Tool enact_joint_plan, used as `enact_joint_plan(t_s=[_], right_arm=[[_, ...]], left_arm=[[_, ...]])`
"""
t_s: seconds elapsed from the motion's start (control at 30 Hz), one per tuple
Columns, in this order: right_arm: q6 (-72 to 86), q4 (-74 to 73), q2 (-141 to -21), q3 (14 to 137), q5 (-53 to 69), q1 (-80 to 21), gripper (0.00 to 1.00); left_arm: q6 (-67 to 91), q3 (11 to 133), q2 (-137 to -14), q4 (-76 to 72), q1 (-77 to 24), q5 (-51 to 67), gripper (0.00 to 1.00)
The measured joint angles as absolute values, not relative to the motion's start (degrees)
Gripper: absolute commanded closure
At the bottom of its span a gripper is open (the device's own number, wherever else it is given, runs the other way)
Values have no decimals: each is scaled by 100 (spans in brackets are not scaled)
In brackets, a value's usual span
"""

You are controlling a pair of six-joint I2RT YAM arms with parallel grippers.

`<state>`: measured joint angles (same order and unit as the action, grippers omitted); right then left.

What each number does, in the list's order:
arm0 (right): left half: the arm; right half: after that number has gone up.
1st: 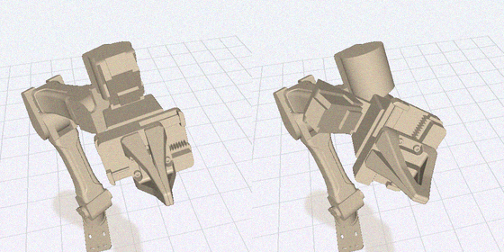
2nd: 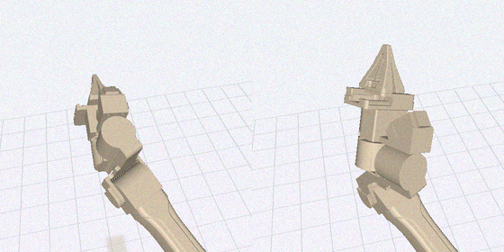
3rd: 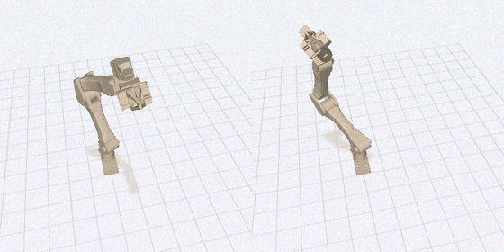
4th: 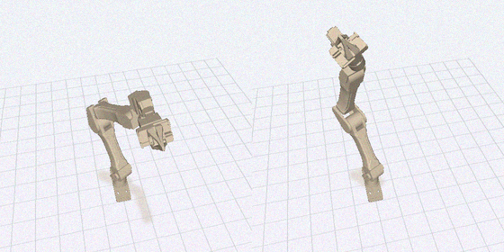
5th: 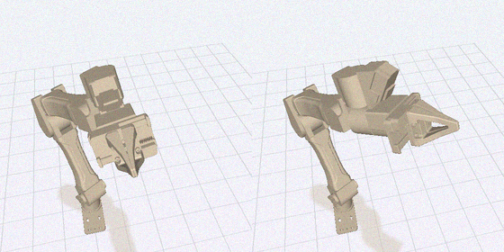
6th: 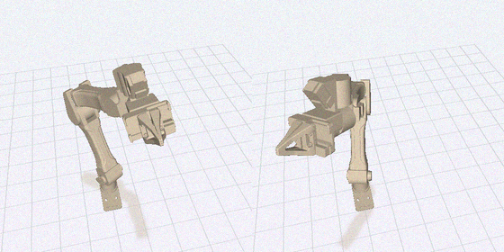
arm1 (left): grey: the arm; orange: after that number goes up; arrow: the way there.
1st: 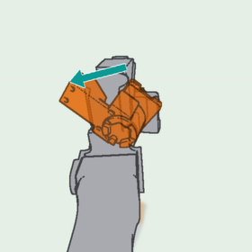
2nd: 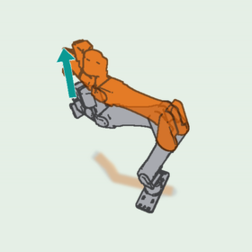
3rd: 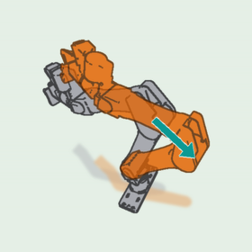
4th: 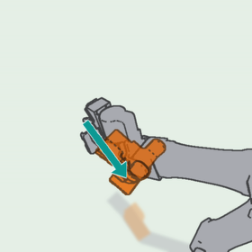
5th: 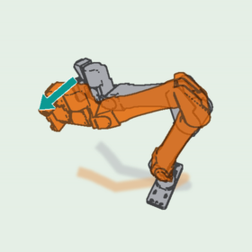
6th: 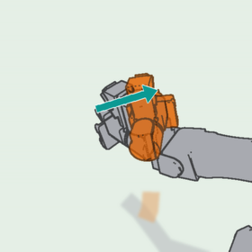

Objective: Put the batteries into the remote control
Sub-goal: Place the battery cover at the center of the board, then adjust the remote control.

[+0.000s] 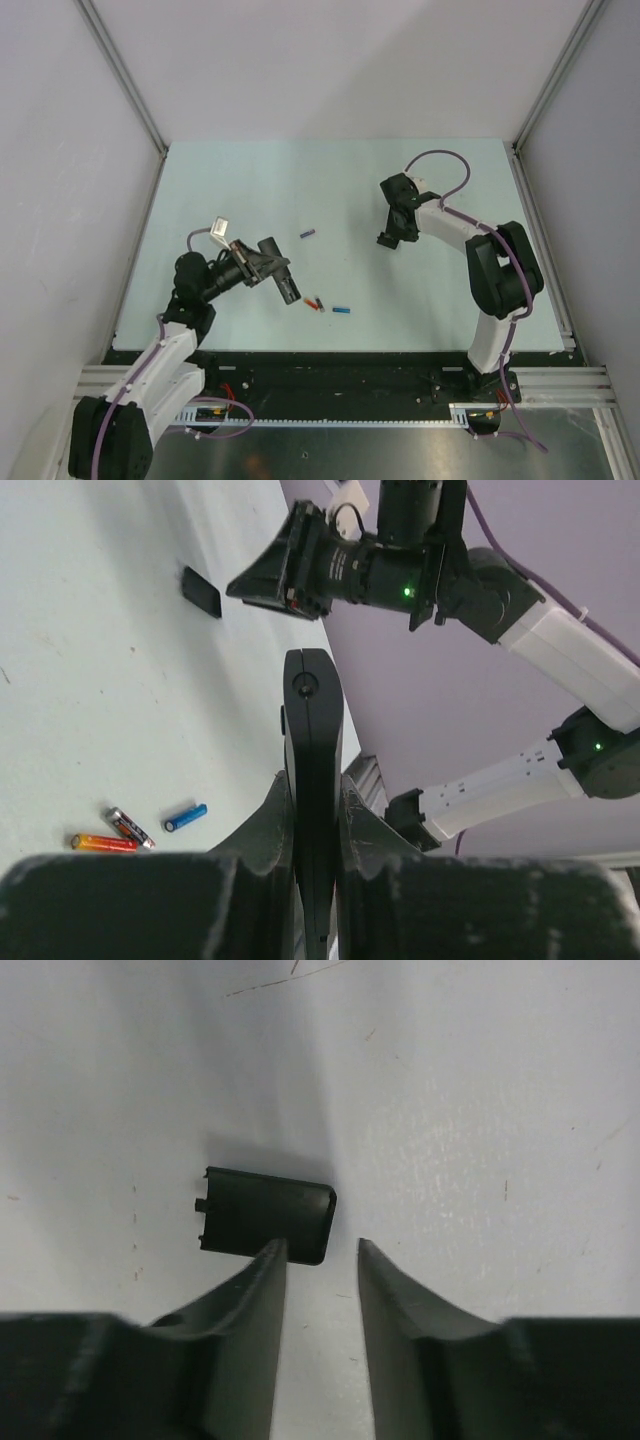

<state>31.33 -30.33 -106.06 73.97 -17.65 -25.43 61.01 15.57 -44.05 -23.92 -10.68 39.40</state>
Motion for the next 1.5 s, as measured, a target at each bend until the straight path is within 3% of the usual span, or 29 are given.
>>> enact_joint_plan(t_s=[0.13,0.3,0.57,0.77,1.0,1.1,1.23,1.5], right_arm=[[3129,-3033,-10606,7397,-1702,-2543,46],[3131,-3148,-10298,7314,-1750,-2740,44],[2888,-2526,-7972,6014,-1761,-4189,47],[2823,-1619,-6766,4359,-871,-4130,49],[2709,-1417,-6600,3918,-167,-4491,48],[2740,-1208,-6252,3911,130,-4650,38],[3055,-600,-5813,3911,775,-4532,31],[4097,744,-6331,3911,2139,-4324,30]], left_arm=[[6095,1588,-4657,-2480,-1068,4298,100],[5994,1597,-4722,-2534,-1068,4611,100],[5791,1597,-4755,-2659,-1105,5081,100],[5802,1597,-4856,-3089,-1474,5085,100],[5902,1597,-4987,-3636,-1719,4984,100],[5951,1597,-5024,-3837,-1826,4847,100],[6010,1684,-5334,-4040,-2128,4665,100],[6167,1949,-5780,-4399,-2412,4504,100]])
